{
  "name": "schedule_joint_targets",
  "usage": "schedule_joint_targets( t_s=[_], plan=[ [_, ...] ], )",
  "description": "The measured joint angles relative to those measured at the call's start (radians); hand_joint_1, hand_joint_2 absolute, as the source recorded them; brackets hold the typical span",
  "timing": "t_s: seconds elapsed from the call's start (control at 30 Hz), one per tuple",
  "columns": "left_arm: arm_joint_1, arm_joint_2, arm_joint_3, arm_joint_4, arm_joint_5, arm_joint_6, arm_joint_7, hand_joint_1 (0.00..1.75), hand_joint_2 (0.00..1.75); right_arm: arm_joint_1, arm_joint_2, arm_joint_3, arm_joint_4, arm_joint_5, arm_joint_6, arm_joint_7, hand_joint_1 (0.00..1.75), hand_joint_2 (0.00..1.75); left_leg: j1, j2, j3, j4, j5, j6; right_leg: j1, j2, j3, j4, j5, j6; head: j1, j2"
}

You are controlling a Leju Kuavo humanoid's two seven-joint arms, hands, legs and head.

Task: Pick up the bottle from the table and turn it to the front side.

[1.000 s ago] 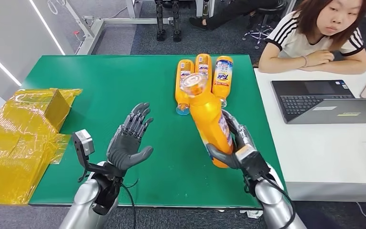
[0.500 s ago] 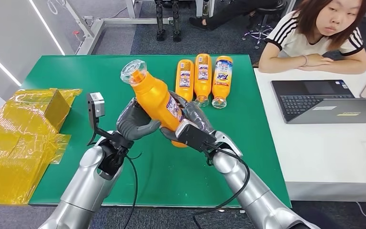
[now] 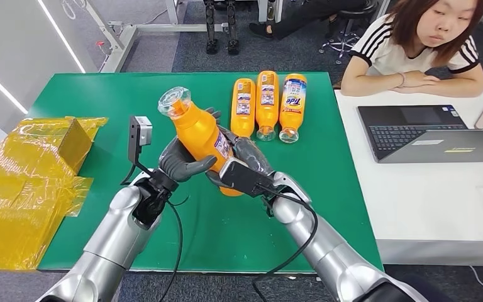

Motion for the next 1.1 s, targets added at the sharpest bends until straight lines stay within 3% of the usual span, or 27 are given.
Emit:
schedule_joint_targets(
  t_s=[0.1, 0.13, 0.3, 0.4, 0.43, 0.53, 0.57, 0.8, 0.83, 0.93, 0.97, 1.1],
  plan=[
    [0.001, 0.0, 0.001, 0.008, 0.005, 0.009, -0.012, 0.82, 1.75, -0.007, 0.009, 0.0, 0.026, 0.004, -0.001, -0.005, 1.68, 1.75, 0.0, 0.0, 0.0, 0.0, 0.0, 0.0, 0.0, 0.0, 0.0, 0.0, 0.0, 0.0, 0.0, 0.0],
    [0.001, 0.0, 0.001, 0.009, 0.007, 0.015, -0.015, 0.87, 1.75, -0.008, 0.011, 0.0, 0.032, 0.004, -0.001, -0.006, 1.67, 1.75, 0.0, 0.0, 0.0, 0.0, 0.0, 0.0, 0.0, 0.0, 0.0, 0.0, 0.0, 0.0, 0.0, 0.0],
    [0.01, -0.003, 0.005, -0.011, 0.027, 0.069, -0.028, 0.84, 1.75, -0.01, 0.014, 0.002, 0.041, 0.013, 0.007, -0.003, 1.66, 1.75, 0.0, 0.0, 0.0, 0.0, 0.0, 0.0, 0.0, 0.0, 0.0, 0.0, 0.0, 0.0, 0.0, 0.0],
    [0.016, -0.005, 0.007, -0.023, 0.032, 0.078, -0.028, 0.31, 1.75, -0.012, 0.015, 0.003, 0.041, 0.013, 0.007, -0.003, 1.64, 1.75, 0.0, 0.0, 0.0, 0.0, 0.0, 0.0, 0.0, 0.0, 0.0, 0.0, 0.0, 0.0, 0.0, 0.0],
    [0.017, -0.005, 0.008, -0.025, 0.032, 0.079, -0.028, 0.32, 1.75, -0.013, 0.015, 0.004, 0.041, 0.014, 0.007, -0.004, 1.64, 1.75, 0.0, 0.0, 0.0, 0.0, 0.0, 0.0, 0.0, 0.0, 0.0, 0.0, 0.0, 0.0, 0.0, 0.0],
    [0.025, -0.006, 0.009, -0.037, 0.034, 0.097, -0.037, 1.39, 1.75, -0.014, 0.015, 0.008, 0.041, 0.014, 0.009, -0.004, 1.63, 1.75, 0.0, 0.0, 0.0, 0.0, 0.0, 0.0, 0.0, 0.0, 0.0, 0.0, 0.0, 0.0, 0.0, 0.0],
    [0.031, -0.006, 0.009, -0.044, 0.036, 0.106, -0.044, 1.58, 1.75, -0.014, 0.015, 0.009, 0.041, 0.014, 0.011, -0.004, 1.63, 1.75, 0.0, 0.0, 0.0, 0.0, 0.0, 0.0, 0.0, 0.0, 0.0, 0.0, 0.0, 0.0, 0.0, 0.0],
    [0.083, -0.004, 0.018, -0.113, 0.048, 0.168, -0.089, 1.69, 1.75, -0.015, 0.015, 0.03, 0.044, 0.013, 0.018, -0.009, 1.61, 1.75, 0.0, 0.001, 0.0, 0.0, 0.0, 0.0, 0.0, 0.001, -0.001, 0.0, 0.0, 0.0, 0.0, 0.0],
    [0.09, -0.002, 0.018, -0.123, 0.048, 0.174, -0.094, 1.71, 1.75, -0.015, 0.015, 0.031, 0.044, 0.013, 0.018, -0.009, 1.41, 1.75, 0.0, 0.001, 0.0, 0.0, 0.0, 0.0, 0.0, 0.001, -0.002, 0.0, 0.0, 0.0, 0.0, 0.0],
    [0.101, 0.002, 0.02, -0.144, 0.047, 0.182, -0.1, 1.7, 1.75, -0.015, 0.015, 0.036, 0.042, 0.013, 0.019, -0.009, 0.22, 1.75, 0.0, 0.001, -0.001, 0.0, 0.0, 0.0, 0.0, 0.001, -0.002, 0.0, 0.0, 0.0, 0.0, 0.0],
    [0.103, 0.003, 0.02, -0.148, 0.046, 0.183, -0.1, 1.71, 1.75, -0.014, 0.015, 0.038, 0.041, 0.012, 0.019, -0.009, 0.0, 1.75, 0.0, 0.001, -0.001, 0.0, 0.0, 0.0, 0.0, 0.001, -0.002, 0.0, 0.0, 0.0, 0.0, 0.0],
    [0.108, 0.011, 0.02, -0.163, 0.043, 0.192, -0.103, 1.75, 1.75, -0.013, 0.015, 0.047, 0.038, 0.006, 0.029, -0.003, 0.0, 1.75, 0.0, 0.003, 0.0, 0.0, 0.0, 0.0, 0.0, 0.003, -0.002, 0.0, 0.0, 0.0, 0.0, 0.0]
  ],
)
